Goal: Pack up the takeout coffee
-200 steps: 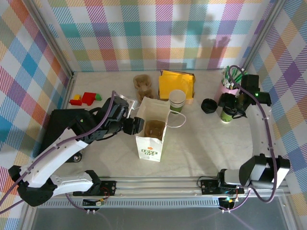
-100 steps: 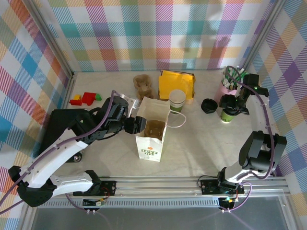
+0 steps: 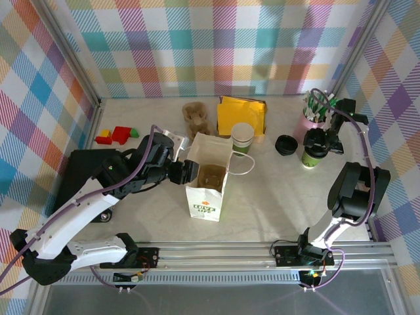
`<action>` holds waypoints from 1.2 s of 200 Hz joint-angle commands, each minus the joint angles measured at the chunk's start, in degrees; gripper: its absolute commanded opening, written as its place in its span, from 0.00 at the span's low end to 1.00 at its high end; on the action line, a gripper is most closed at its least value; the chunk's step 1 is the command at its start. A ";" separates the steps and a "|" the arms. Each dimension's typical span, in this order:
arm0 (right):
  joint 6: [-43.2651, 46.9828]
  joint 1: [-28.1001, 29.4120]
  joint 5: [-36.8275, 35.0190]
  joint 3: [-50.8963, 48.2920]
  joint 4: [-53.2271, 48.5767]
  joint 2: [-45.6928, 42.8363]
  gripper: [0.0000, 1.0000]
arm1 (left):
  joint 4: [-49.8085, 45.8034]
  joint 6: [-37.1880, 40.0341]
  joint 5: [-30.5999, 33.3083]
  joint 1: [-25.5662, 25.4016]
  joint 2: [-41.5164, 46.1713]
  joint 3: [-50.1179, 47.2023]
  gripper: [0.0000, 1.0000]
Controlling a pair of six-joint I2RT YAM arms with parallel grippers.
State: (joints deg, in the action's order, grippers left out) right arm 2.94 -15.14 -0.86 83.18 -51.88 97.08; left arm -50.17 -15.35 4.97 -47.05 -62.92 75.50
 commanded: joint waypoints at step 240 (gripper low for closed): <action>1.93 -0.47 -0.66 2.77 -4.63 6.36 0.75 | 1.77 0.50 0.23 0.57 -0.95 -1.67 0.67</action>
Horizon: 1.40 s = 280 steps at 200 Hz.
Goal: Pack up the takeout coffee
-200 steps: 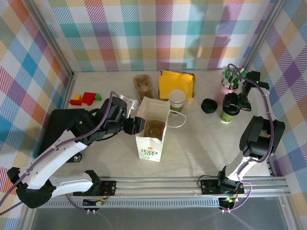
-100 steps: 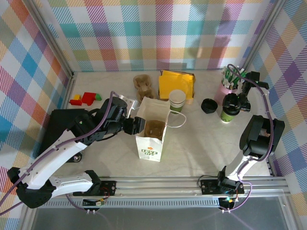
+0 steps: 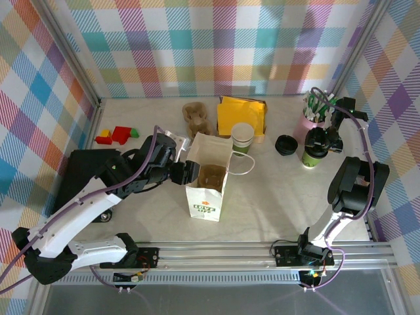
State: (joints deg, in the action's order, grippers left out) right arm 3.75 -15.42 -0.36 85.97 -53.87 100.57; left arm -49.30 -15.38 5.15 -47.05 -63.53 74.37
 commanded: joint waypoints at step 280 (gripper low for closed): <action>-0.35 4.08 -3.98 -1.54 -4.19 5.11 0.64 | 0.83 0.01 0.58 1.02 0.66 -1.35 0.67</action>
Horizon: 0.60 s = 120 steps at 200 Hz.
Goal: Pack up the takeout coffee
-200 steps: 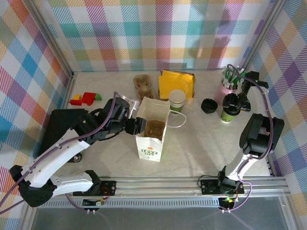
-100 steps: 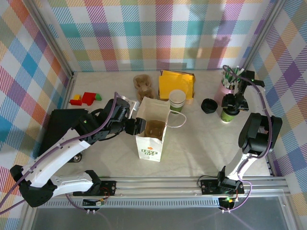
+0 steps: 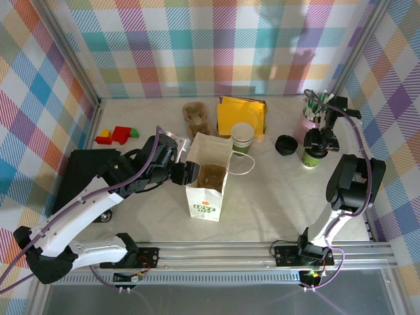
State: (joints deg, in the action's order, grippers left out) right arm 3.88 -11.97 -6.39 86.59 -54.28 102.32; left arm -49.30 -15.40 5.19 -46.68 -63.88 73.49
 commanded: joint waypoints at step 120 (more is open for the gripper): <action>-8.73 12.71 -0.97 -3.03 -13.30 -7.99 0.65 | 1.04 -2.57 1.47 0.81 1.08 -0.38 0.67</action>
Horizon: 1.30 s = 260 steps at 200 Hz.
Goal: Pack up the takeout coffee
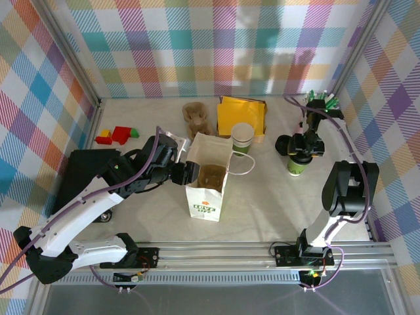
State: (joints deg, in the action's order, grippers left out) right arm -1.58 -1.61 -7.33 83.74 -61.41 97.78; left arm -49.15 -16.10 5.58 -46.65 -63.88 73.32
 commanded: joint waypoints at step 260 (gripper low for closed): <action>-18.05 29.76 -10.33 47.52 -38.38 -5.63 0.62 | 13.17 -21.41 -16.54 -1.89 11.70 -13.25 0.71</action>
State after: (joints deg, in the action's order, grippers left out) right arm -17.80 27.07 -16.14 126.41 -92.16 90.61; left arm -42.85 -31.57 -7.44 -47.05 -54.19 62.26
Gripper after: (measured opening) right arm 0.673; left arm 0.713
